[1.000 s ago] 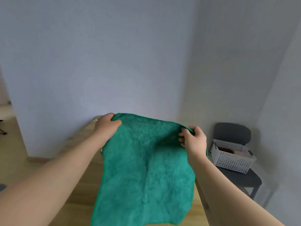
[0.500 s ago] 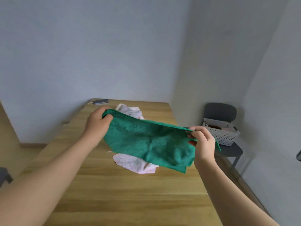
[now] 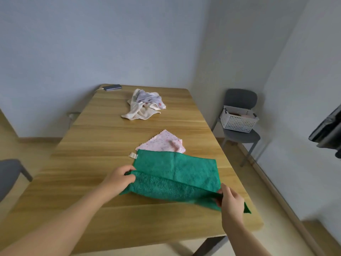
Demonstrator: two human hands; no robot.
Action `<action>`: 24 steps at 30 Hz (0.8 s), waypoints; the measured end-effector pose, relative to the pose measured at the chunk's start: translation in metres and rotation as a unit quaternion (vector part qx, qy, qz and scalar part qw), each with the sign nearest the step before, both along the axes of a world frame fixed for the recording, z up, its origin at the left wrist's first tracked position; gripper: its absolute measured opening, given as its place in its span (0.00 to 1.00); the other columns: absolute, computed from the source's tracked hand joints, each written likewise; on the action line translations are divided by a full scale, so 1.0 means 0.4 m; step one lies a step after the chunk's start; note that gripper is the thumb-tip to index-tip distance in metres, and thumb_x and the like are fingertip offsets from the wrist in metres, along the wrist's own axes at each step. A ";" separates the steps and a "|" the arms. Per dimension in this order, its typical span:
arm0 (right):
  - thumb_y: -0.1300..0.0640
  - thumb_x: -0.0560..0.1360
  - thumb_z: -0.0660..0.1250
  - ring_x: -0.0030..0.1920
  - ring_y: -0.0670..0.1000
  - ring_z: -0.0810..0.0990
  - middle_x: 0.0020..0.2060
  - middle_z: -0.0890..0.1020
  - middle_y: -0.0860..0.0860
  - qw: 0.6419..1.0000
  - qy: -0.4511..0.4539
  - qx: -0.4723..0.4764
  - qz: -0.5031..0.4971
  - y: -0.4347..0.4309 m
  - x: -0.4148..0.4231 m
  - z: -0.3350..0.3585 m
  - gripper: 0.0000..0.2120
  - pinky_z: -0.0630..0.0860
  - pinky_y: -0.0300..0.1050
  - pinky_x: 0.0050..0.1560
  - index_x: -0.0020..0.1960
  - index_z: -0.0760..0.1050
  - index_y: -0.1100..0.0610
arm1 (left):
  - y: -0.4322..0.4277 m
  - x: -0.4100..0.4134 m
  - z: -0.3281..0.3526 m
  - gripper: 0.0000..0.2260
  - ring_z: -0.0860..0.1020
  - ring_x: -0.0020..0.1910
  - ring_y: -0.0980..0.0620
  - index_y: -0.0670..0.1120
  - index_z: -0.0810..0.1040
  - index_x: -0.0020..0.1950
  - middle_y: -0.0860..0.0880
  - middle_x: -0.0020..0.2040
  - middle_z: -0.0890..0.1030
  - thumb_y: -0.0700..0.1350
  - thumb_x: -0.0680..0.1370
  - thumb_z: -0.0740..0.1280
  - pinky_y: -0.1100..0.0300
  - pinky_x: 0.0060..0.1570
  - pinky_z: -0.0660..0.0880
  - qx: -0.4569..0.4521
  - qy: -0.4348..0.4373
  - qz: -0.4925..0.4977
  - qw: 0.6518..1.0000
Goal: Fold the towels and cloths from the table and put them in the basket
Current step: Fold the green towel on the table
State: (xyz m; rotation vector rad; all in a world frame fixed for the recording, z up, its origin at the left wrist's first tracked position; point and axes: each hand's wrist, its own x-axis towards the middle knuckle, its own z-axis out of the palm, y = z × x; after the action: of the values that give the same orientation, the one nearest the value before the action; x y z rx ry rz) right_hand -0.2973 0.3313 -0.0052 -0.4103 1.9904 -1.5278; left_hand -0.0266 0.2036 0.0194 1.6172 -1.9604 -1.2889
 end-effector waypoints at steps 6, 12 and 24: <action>0.58 0.76 0.60 0.33 0.54 0.74 0.30 0.74 0.56 1.000 0.022 0.019 0.008 0.005 0.009 0.001 0.12 0.65 0.46 0.38 0.35 0.71 0.61 | 0.013 0.016 -0.018 0.10 0.73 0.41 0.51 0.46 0.76 0.58 0.47 0.48 0.77 0.40 0.77 0.61 0.61 0.38 0.67 -0.023 -0.011 -0.001 1.000; 0.57 0.78 0.60 0.32 0.51 0.73 0.32 0.77 0.58 0.999 0.043 0.007 0.015 -0.082 -0.033 0.023 0.12 0.66 0.48 0.39 0.39 0.73 0.63 | -0.074 -0.036 -0.003 0.11 0.69 0.31 0.54 0.48 0.74 0.60 0.50 0.52 0.76 0.42 0.78 0.61 0.64 0.31 0.64 -0.091 -0.014 0.058 0.994; 0.53 0.78 0.61 0.34 0.53 0.74 0.34 0.81 0.57 0.990 -0.010 0.054 0.132 -0.358 -0.157 -0.050 0.11 0.71 0.48 0.42 0.42 0.74 0.58 | -0.277 -0.151 -0.107 0.11 0.70 0.30 0.52 0.43 0.76 0.59 0.50 0.41 0.77 0.38 0.78 0.60 0.63 0.29 0.63 -0.059 -0.075 0.163 0.982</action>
State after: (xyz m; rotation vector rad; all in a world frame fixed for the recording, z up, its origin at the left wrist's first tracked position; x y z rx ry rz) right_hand -0.3602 0.1882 -0.0252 -0.5867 1.9060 -1.2505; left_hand -0.0871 0.0928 -0.0233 1.9225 -1.7193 -0.9341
